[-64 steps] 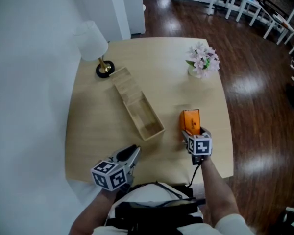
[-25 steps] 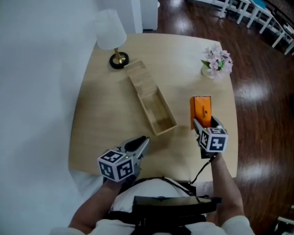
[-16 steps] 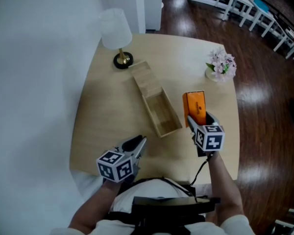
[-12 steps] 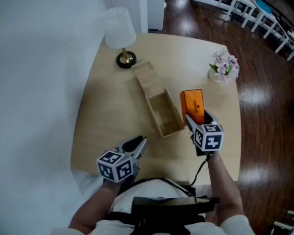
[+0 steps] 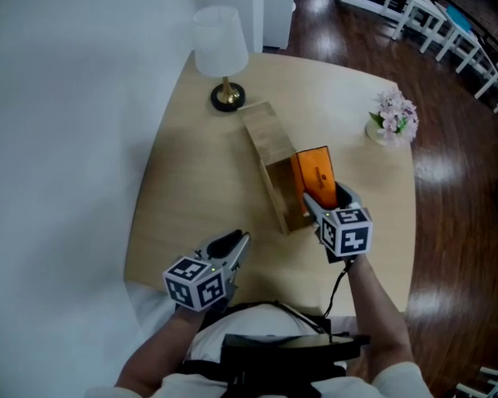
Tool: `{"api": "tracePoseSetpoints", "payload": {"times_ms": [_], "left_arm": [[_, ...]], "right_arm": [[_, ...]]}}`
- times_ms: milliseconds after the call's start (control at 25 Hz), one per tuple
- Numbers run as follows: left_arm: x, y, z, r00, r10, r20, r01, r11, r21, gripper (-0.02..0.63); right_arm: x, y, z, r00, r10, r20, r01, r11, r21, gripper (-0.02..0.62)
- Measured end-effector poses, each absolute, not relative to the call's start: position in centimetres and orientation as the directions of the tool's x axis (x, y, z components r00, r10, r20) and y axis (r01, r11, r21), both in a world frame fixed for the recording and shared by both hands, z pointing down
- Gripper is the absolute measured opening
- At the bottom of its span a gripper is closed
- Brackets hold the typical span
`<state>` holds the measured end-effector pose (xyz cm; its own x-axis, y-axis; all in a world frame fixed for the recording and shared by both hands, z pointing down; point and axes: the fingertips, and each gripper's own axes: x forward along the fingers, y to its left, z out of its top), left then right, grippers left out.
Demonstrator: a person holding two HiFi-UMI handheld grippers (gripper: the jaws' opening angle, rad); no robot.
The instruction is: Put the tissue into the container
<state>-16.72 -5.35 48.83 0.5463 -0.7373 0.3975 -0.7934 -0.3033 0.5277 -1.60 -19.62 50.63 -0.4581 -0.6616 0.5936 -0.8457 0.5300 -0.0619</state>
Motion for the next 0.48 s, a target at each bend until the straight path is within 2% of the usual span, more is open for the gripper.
{"api": "tracePoseSetpoints", "payload": {"times_ms": [480], "left_arm": [[-17.8,-5.2,48.5,0.546,-0.749,0.376,-0.787,-0.303,0.537,0.078]], "right_arm": [[-5.5,-18.8,54.7,-0.5,-0.555,0.665,-0.791,0.605,-0.09,0.345]]}}
